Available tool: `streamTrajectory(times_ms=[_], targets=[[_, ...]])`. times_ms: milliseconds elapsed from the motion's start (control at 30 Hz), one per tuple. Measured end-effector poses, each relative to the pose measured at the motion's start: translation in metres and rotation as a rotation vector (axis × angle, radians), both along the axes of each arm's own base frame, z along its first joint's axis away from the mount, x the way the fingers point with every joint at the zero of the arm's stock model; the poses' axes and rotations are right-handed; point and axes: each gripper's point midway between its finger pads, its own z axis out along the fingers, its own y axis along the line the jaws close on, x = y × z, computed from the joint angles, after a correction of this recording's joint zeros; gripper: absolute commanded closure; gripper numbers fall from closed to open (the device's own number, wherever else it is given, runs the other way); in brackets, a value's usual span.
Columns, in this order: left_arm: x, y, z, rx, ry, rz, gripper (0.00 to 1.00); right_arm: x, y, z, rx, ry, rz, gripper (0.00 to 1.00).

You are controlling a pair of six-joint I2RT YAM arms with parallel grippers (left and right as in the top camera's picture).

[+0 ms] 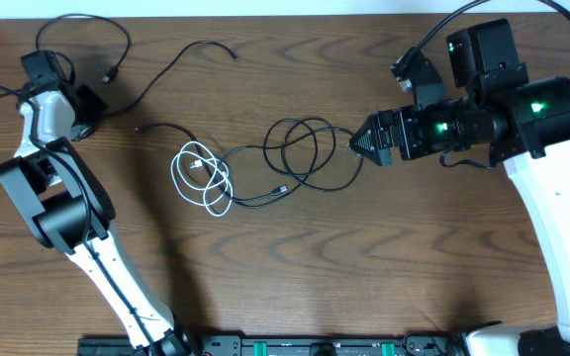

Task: Untangle cables

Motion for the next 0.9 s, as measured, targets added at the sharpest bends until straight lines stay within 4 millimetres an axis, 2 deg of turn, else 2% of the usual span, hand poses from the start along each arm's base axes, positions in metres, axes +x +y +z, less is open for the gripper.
streamTrajectory(times_ms=[200, 300, 500, 600, 700, 833, 867, 900], targets=[[0.02, -0.005, -0.002, -0.006, -0.061, -0.029, 0.92, 0.0, 0.0, 0.0, 0.003, 0.008, -0.011, 0.01], [0.037, -0.011, -0.003, 0.006, -0.104, -0.052, 0.93, 0.0, 0.0, 0.0, 0.004, 0.011, -0.017, 0.01], [0.078, -0.039, -0.003, 0.021, -0.221, -0.084, 0.93, 0.001, -0.002, -0.001, 0.005, 0.03, -0.052, 0.01], [0.091, -0.054, -0.002, 0.017, -0.259, -0.092, 0.92, 0.001, -0.002, -0.001, 0.005, 0.038, -0.065, 0.01], [0.094, -0.06, -0.001, 0.023, -0.262, -0.093, 0.89, 0.0, -0.003, -0.002, 0.005, 0.049, -0.078, 0.01], [0.087, -0.057, -0.001, 0.021, -0.211, -0.067, 0.87, -0.001, -0.003, -0.002, 0.004, 0.057, -0.081, 0.01], [0.085, -0.056, 0.0, 0.021, -0.201, -0.06, 0.84, -0.001, -0.003, -0.002, 0.003, 0.057, -0.081, 0.01], [0.079, -0.055, 0.0, 0.016, -0.179, -0.054, 0.76, 0.0, -0.003, -0.003, 0.003, 0.057, -0.081, 0.01]])
